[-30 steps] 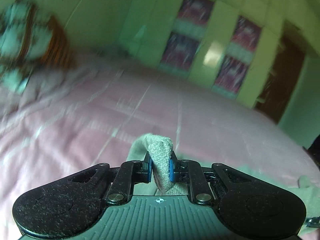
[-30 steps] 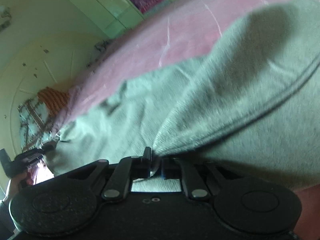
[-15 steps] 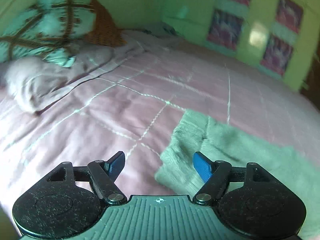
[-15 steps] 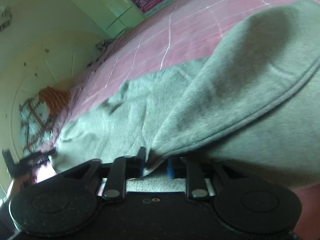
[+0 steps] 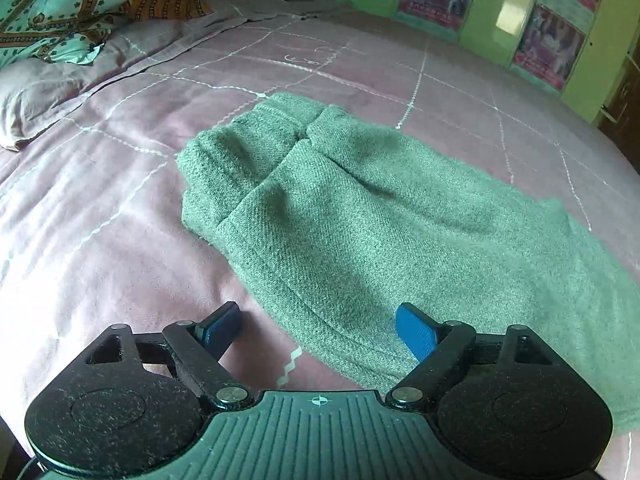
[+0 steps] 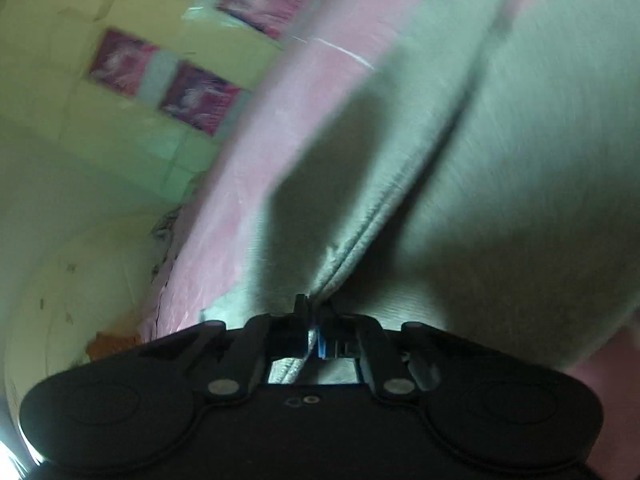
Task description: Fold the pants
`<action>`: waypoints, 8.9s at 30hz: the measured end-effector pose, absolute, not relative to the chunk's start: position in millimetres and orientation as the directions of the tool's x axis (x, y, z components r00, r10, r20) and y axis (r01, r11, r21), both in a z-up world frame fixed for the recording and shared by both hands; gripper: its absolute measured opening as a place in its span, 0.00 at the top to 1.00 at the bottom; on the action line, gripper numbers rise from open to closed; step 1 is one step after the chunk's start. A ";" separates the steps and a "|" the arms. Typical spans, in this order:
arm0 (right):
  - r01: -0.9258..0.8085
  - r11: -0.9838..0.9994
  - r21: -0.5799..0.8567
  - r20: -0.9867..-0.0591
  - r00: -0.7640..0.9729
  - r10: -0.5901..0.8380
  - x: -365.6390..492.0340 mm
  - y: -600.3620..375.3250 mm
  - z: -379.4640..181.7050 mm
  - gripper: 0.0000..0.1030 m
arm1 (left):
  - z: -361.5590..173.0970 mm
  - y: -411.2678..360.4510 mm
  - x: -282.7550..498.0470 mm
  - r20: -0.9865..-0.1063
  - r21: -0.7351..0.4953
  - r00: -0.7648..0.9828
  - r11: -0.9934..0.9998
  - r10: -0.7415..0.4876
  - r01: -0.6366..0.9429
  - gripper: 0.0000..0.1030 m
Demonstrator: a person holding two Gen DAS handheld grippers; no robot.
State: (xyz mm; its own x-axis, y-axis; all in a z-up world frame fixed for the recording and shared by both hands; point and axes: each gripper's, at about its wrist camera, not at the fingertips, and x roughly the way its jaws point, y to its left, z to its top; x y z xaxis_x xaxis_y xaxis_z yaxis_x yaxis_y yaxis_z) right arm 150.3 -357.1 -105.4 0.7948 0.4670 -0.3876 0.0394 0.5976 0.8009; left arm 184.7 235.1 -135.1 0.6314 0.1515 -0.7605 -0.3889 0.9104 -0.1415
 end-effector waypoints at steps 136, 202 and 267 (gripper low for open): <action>0.089 0.915 0.395 -0.460 0.881 0.112 184.7 -387.2 -65.7 0.75 | -77.5 226.4 196.9 -0.553 -0.289 0.833 0.936 0.008 -0.200 0.45; -0.267 0.949 0.165 -0.635 0.708 0.309 289.5 -219.1 -73.4 0.54 | -140.0 158.0 258.9 -0.692 -0.016 0.720 0.998 0.038 -0.068 0.21; 0.497 0.626 0.601 -0.600 0.798 -0.058 132.5 -519.4 -123.3 0.85 | -140.1 165.2 192.7 -0.681 0.020 0.718 0.984 0.143 -0.176 0.04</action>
